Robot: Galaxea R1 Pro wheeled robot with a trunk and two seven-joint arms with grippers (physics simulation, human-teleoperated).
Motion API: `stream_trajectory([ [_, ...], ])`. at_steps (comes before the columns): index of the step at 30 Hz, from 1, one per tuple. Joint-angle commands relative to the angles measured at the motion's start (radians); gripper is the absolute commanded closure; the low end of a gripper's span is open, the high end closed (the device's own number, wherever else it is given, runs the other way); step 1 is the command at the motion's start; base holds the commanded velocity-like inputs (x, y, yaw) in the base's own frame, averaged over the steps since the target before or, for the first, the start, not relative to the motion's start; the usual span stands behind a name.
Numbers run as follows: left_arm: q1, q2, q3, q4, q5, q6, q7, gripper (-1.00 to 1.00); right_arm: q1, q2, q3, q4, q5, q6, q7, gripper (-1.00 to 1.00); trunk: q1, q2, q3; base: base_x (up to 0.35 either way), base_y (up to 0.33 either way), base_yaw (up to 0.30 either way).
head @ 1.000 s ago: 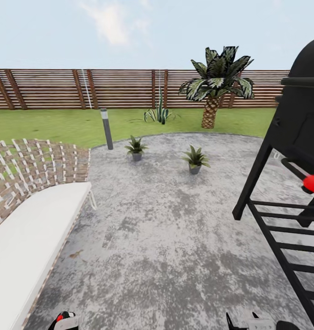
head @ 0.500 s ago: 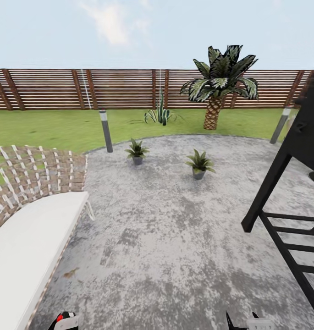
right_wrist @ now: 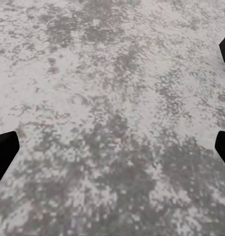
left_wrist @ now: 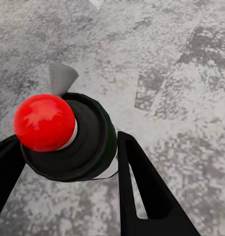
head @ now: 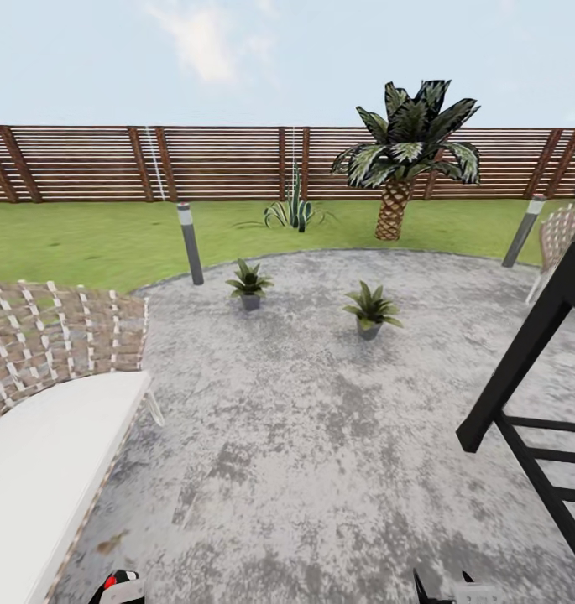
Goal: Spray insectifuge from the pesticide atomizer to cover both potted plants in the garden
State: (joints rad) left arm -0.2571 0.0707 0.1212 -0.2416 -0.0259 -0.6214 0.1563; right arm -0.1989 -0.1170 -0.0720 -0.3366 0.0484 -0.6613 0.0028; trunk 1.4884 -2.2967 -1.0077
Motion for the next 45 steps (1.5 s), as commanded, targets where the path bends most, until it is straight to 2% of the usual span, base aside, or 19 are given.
stream_trajectory([
  [1,-0.001,0.000,0.002,0.001,-0.003,-0.003,0.003,1.00,-0.001,0.000,-0.005,0.001,0.005,-0.003,0.000,-1.00,0.000,0.000,-0.001,0.337,0.000,0.000],
  [34,-0.001,0.003,0.003,0.001,-0.002,-0.003,0.003,1.00,-0.001,0.002,-0.004,-0.001,0.005,-0.003,0.000,-1.00,0.000,0.000,-0.001,0.338,0.000,0.000],
  [45,-0.001,0.001,0.002,0.001,-0.002,-0.003,0.003,1.00,-0.001,0.002,-0.004,0.000,0.005,-0.002,0.000,-1.00,0.000,0.000,-0.001,0.338,0.000,-0.202],
])
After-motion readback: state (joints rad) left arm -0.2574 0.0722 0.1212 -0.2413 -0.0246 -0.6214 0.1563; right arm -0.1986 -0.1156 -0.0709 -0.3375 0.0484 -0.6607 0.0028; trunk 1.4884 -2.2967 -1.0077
